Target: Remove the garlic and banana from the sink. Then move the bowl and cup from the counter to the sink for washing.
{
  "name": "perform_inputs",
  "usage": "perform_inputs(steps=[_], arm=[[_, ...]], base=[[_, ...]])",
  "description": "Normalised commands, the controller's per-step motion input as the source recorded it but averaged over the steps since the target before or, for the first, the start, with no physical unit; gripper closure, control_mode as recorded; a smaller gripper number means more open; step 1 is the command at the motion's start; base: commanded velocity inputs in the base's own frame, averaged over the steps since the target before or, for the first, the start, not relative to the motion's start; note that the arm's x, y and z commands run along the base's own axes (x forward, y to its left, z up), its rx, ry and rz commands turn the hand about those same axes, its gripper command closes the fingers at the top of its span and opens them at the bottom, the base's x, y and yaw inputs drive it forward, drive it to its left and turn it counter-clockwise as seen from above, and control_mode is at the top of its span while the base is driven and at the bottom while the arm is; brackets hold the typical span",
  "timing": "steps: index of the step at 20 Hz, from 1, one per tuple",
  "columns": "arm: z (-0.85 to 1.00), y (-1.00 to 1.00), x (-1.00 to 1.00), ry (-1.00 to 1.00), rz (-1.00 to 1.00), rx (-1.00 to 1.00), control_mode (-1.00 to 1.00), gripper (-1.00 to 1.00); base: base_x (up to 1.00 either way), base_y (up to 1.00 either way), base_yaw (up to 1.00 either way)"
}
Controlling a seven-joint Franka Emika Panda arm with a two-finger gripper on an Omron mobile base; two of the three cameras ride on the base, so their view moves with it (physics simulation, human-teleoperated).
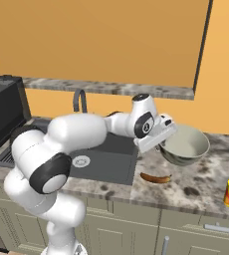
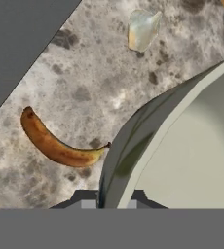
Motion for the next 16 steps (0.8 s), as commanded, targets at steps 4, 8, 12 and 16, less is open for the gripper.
perform_inputs(steps=[4, 8, 12, 16], arm=[[0.28, 0.20, -0.21, 0.00, 0.16, 0.00, -1.00, 1.00], [0.25, 0.20, -0.21, 0.00, 0.15, 0.00, -1.00, 1.00], [0.24, 0.22, -0.22, 0.00, 0.14, 0.00, -1.00, 1.00], [0.26, 0.23, -0.22, 0.00, 0.12, 0.00, -1.00, 1.00]], base=[[0.00, 0.00, 0.00], [0.00, 0.00, 0.00], [0.00, 0.00, 0.00], [0.00, 0.00, 0.00]])
